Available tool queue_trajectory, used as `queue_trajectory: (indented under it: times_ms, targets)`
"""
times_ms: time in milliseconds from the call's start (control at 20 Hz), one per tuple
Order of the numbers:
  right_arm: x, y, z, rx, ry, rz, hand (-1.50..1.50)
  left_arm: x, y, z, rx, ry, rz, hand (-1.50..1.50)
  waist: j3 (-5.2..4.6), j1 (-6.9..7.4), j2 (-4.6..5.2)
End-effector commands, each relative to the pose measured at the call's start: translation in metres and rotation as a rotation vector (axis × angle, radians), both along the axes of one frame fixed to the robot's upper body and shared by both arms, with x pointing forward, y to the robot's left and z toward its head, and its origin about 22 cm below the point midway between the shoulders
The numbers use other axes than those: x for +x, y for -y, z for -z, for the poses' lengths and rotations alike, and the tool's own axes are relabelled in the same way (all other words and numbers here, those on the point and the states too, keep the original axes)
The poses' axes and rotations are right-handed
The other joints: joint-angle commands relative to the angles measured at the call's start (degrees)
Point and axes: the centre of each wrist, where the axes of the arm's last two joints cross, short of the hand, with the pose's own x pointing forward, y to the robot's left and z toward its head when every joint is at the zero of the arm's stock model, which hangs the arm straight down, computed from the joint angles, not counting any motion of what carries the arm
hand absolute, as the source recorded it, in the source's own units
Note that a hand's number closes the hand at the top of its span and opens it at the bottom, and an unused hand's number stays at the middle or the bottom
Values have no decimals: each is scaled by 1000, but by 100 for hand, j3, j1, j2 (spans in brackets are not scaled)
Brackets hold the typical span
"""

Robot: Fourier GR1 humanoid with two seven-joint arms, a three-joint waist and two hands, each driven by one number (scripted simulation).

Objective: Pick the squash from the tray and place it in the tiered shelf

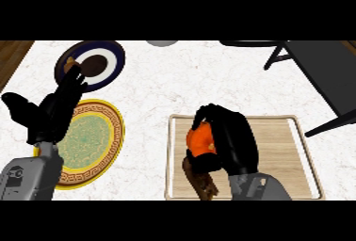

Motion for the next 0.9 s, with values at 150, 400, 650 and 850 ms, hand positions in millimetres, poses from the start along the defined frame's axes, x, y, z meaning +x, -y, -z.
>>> queue_trajectory:
  times_ms: [150,400,650,850]
  targets:
    - [-13,-1,-79,169,175,163,150,6,0,-8,-2,14,-9,0,1,-41,13]
    - [-9,14,-123,150,230,276,150,15,-4,-6,1,13,6,0,-1,-73,27]
    - [2,53,-162,80,239,390,150,-1,-11,-6,-15,-2,7,0,1,-41,16]
    - [28,89,-158,76,235,457,150,2,7,-1,-8,-8,13,0,4,-34,34]
